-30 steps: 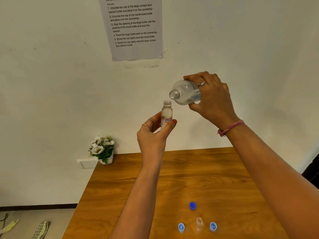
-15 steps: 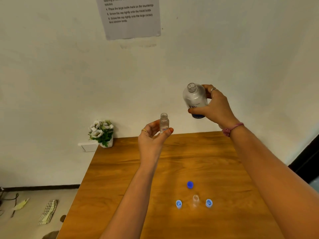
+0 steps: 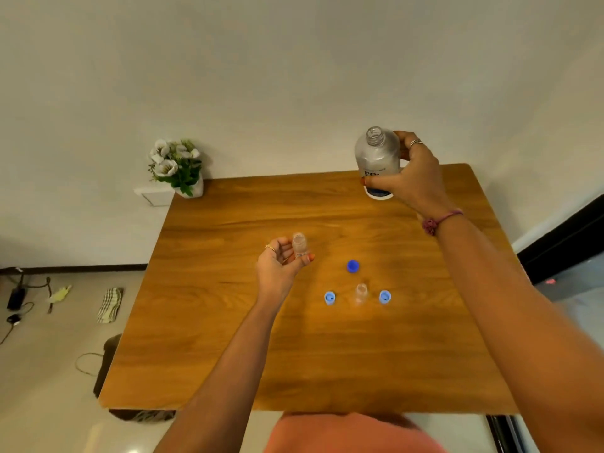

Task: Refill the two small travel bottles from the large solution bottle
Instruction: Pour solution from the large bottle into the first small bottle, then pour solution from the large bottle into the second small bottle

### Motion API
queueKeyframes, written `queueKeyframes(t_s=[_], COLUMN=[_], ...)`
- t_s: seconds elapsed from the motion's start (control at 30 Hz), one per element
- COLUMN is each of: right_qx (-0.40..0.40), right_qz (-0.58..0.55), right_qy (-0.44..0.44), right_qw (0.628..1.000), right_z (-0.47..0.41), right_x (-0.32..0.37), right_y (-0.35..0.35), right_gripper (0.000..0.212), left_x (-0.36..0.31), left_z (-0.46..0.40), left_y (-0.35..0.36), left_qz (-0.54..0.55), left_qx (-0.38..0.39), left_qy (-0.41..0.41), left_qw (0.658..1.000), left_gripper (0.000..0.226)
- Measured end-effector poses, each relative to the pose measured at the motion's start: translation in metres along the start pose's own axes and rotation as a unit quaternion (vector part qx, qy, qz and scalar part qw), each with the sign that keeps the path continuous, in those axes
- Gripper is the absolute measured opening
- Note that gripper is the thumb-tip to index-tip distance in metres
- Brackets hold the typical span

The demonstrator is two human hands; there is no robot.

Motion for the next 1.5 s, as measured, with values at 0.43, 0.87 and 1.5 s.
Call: queueKeyframes(t_s=[0.43, 0.87, 1.5], right_qx=[-0.013, -0.019, -0.038], right_qz=[0.017, 0.037, 0.046], right_qy=[0.040, 0.060, 0.078], right_qw=[0.999, 0.997, 0.995], right_z=[0.019, 0.029, 0.043], right_x=[-0.036, -0.051, -0.060], right_y=[0.019, 0.033, 0.008], right_gripper=[0.079, 0.078, 0.077], left_x=[0.099, 0.137, 0.045], left_z=[-0.017, -0.026, 0.052], left_y=[0.000, 0.003, 0.090], left_qz=[-0.090, -0.146, -0.272], left_qx=[-0.002, 0.010, 0.104], left_qy=[-0.075, -0.118, 0.235], left_qw=[0.993, 0.982, 0.927], left_gripper=[0.043, 0.044, 0.077])
Point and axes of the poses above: each hand's wrist, its own z-axis away from the middle knuckle, its own y-axis out of the palm, x = y × z, the point moved 8 cm from there along -z, towards the middle knuckle, and after that the axes turned 14 degrees about -y, right-handed, at the moved point
